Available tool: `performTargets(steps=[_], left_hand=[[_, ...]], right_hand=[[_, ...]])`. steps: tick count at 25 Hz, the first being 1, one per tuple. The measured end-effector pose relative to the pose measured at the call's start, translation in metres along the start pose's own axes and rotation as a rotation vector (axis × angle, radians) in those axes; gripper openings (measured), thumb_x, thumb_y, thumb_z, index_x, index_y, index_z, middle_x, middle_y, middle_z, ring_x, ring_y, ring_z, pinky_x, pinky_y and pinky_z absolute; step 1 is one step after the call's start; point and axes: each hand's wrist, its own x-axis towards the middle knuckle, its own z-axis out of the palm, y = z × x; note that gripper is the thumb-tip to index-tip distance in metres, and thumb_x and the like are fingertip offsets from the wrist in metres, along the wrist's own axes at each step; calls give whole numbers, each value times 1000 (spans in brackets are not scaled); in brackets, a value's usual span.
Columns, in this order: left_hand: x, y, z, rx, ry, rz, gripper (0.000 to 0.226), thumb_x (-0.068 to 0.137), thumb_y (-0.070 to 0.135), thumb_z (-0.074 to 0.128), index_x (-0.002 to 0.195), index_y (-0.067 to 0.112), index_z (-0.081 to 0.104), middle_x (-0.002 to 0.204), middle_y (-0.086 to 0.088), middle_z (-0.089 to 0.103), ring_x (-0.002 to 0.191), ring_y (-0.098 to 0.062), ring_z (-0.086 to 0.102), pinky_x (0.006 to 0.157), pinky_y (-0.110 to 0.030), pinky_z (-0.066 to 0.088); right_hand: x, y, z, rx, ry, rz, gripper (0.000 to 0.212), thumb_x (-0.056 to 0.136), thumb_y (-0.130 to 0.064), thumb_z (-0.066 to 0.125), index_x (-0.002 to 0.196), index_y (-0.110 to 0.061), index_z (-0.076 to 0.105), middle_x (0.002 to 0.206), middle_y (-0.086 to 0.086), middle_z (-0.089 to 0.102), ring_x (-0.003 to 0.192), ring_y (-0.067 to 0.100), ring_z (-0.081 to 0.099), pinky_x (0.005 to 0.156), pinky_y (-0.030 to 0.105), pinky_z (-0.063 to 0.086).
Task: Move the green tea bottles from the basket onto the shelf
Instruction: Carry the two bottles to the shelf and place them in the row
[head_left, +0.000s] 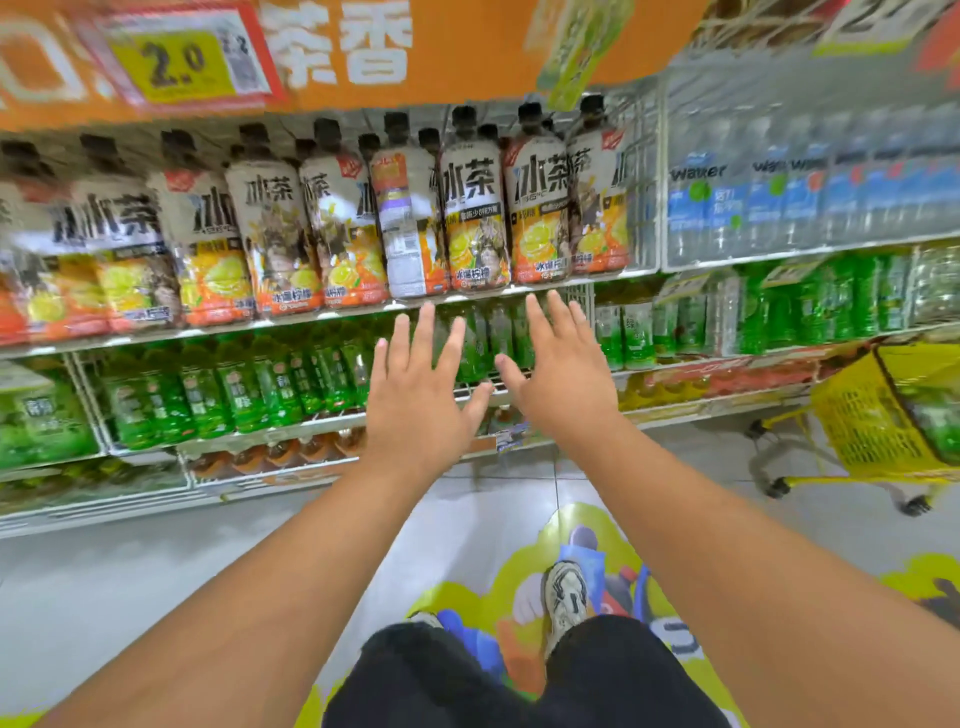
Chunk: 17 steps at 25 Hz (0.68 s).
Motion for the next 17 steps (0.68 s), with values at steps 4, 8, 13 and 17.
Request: performTargets(steps=[4,8,13,17], left_hand=[[9,4,-53,14,32,35,79,95,68,30,160,27,15,169,-10,3,154,-34,5,124,-52,9],[20,7,-90,45,50,107,78,95,69,28,160,29,13,169,-7,-3,155,-31,0,125,-51,6],[30,25,-117,28,29,206,79,95,71,25,161,31,9,169,-4,-9,155,-29,-6,125,-51,3],[31,49,-125,44,1,224,81,95,72,23,161,31,4,169,-4,-12,155,-28,-10,125,-50,1]], right_hand=[[-29,-4,-39,-7,33,-17,81,101,-62,37,164,-23,6,172,4,0,158,24,-3,129,42,8],[-48,-1,-76,-6,42,2,81,101,-63,37,164,-25,2,172,1,-4,158,24,-4,128,43,9],[-71,10,-104,11,66,84,81,100,-65,33,164,-27,1,172,-1,-6,158,21,-8,128,43,5],[-77,39,-123,-13,111,97,81,100,-67,31,164,-26,2,172,0,-5,158,22,-6,128,42,5]])
